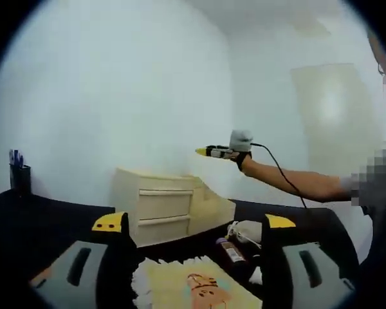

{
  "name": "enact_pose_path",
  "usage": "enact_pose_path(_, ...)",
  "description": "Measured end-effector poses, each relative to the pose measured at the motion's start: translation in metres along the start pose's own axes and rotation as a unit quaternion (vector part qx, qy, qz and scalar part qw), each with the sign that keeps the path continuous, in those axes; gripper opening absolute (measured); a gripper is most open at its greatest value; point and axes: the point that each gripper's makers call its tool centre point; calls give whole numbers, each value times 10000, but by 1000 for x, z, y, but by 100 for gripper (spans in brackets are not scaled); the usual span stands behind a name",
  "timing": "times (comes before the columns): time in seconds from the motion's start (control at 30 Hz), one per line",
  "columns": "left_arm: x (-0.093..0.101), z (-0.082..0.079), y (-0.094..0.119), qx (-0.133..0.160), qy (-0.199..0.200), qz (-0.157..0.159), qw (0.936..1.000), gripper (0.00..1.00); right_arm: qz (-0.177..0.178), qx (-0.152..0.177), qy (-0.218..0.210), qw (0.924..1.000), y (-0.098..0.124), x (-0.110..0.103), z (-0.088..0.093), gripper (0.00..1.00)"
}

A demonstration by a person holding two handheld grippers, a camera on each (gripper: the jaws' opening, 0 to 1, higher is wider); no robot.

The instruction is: Open the drawer, pick up the cosmetic bottles from the table one by one, place them into the drawer, release the gripper, close the drawer, and move the gripper away

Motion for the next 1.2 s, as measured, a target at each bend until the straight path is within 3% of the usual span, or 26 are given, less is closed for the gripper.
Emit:
enact_pose_path(0.33, -4, 7, 2, -23, 10, -103, 9999, 82, -528, -113, 202, 9983, 42, -7, -20, 46)
enact_pose_path(0.63, -10, 7, 3, 47, 15, -160, 9999, 81, -1368, -278, 294, 9898, 106, -37, -19, 48)
enact_pose_path(0.77, -12, 0, 11, 267, 95, -149, 9995, 82, -1929, -289, 165, 9807, 143, -66, -12, 57)
enact_pose_path(1.0, -24, -8, 24, 622, 379, -241, 9971, 83, -2290, -386, 74, 9726, 174, -92, 8, 61)
enact_pose_path(1.2, -31, -4, 21, 560, 397, -385, 9969, 86, -2557, -384, -138, 9659, 197, -104, 20, 69)
Point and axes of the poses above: the point that each gripper's makers call its tool centre point, and the gripper's own axes: y roughly backward along the fingers, x roughly to its right, z roughly out of its underside, and after that the axes turned 15 degrees about -x, right-handed
